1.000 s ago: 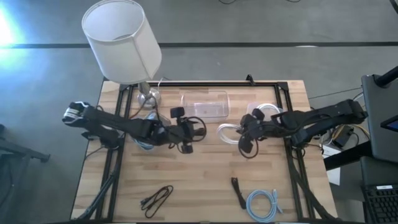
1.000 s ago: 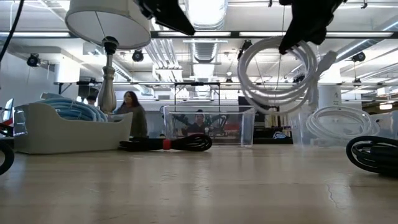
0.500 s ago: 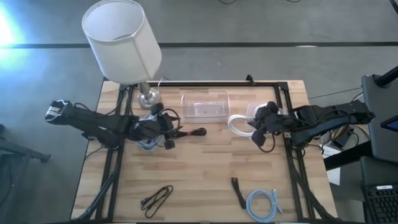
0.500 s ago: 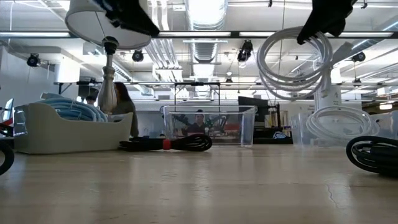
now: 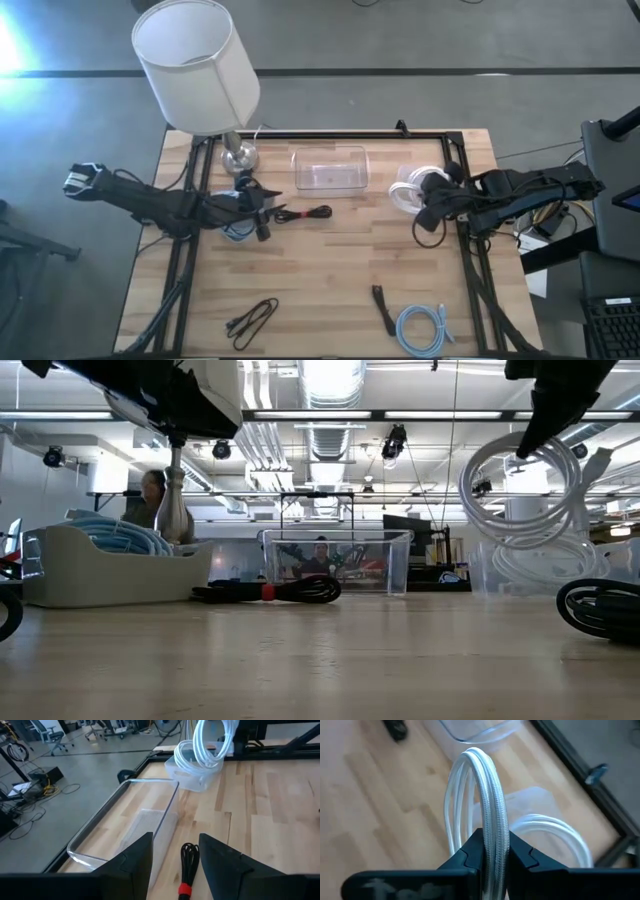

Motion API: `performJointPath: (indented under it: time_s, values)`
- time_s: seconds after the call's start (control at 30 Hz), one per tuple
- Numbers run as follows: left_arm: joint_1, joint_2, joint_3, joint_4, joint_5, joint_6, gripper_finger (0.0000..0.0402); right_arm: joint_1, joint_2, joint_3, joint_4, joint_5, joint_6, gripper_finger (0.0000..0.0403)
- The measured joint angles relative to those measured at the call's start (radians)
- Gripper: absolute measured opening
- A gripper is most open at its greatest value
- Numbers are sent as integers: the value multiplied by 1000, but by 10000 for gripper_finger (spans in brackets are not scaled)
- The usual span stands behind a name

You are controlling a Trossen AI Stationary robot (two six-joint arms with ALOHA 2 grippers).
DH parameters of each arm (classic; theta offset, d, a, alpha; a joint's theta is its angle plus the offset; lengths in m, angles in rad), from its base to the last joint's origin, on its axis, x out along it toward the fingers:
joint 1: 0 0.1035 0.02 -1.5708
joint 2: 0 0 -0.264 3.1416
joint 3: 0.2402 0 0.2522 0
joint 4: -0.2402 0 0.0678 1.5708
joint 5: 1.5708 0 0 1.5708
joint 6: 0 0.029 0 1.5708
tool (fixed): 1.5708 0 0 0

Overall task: Pick & Place USB Port
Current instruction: Put the white USB cable into the right transparent bin

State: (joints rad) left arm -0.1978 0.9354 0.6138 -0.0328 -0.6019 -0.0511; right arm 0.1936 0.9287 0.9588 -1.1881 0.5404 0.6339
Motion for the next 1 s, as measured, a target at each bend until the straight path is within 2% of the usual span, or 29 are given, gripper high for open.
performJointPath:
  time_s: [0.23, 0.4, 0.63, 1.0]
  values:
    - [0, -5, 0, 12, 3, -4, 163, -3, -23, 0, -55, 82, -9, 38]
    - [0, -5, 0, 11, 3, -5, 163, -5, -52, 0, -76, 100, -1, 38]
    - [0, -5, 0, 11, 4, -6, 163, -11, -80, -39, -193, 109, 134, 38]
    - [0, -4, 0, 11, 3, -11, 163, -11, -84, -194, -31, 121, 66, 38]
